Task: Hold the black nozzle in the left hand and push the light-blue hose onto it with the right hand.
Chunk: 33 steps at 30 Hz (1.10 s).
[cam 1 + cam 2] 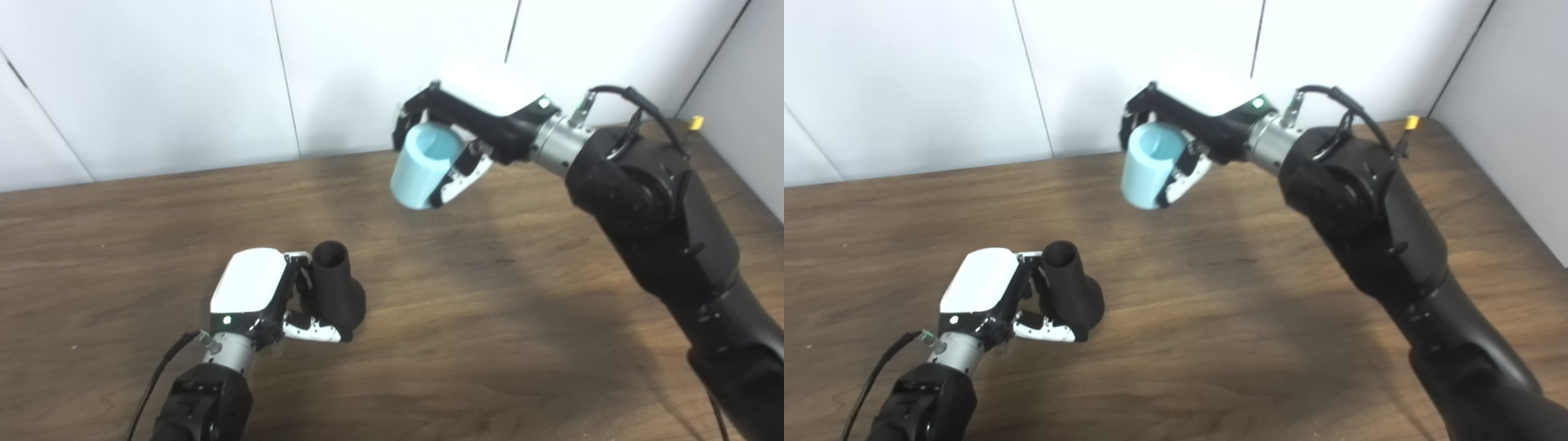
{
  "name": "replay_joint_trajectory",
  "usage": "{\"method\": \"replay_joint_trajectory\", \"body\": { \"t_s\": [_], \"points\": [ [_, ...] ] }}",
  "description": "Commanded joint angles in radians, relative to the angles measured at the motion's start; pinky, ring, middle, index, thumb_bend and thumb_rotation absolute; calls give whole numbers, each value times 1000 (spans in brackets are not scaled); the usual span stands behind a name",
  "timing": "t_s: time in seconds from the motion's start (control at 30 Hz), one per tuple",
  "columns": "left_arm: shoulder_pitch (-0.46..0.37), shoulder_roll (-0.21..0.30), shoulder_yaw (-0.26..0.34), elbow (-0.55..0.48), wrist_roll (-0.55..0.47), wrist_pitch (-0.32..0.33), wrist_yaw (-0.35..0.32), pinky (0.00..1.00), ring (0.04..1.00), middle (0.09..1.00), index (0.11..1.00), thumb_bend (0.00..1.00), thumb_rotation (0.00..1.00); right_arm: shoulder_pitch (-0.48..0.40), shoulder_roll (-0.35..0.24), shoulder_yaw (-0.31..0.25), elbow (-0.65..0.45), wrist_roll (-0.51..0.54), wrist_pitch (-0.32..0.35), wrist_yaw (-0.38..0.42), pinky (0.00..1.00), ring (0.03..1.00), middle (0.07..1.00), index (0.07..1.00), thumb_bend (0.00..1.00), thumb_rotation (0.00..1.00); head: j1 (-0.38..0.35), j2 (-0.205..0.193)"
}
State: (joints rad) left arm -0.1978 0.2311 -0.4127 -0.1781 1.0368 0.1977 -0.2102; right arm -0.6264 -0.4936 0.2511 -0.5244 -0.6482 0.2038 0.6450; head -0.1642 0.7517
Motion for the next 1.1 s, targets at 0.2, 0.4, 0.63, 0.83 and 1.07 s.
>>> {"method": "replay_joint_trajectory", "body": {
  "t_s": [0.2,0.4,0.63,0.83,1.07],
  "points": [
    [7,-24,-36,15,12,20,-47,407,471,499,477,504,0,-39,51,1,-69,1,21,43,313,371,479,531,514,0,36,1],
    [8,-33,-39,18,14,17,-38,389,458,481,489,505,0,-30,83,12,-63,3,1,38,284,356,464,534,511,0,49,5],
    [8,-38,-41,16,21,23,-45,385,452,473,494,505,0,-24,107,23,-31,14,-13,29,286,357,466,536,511,0,57,11],
    [5,-37,-42,14,24,27,-56,386,453,476,493,505,0,-23,128,31,4,12,-32,21,252,345,450,532,511,0,57,14],
    [6,-41,-40,19,20,23,-43,374,443,467,498,505,0,-22,140,34,15,24,-12,41,305,354,481,536,510,0,56,19]
  ]
}}
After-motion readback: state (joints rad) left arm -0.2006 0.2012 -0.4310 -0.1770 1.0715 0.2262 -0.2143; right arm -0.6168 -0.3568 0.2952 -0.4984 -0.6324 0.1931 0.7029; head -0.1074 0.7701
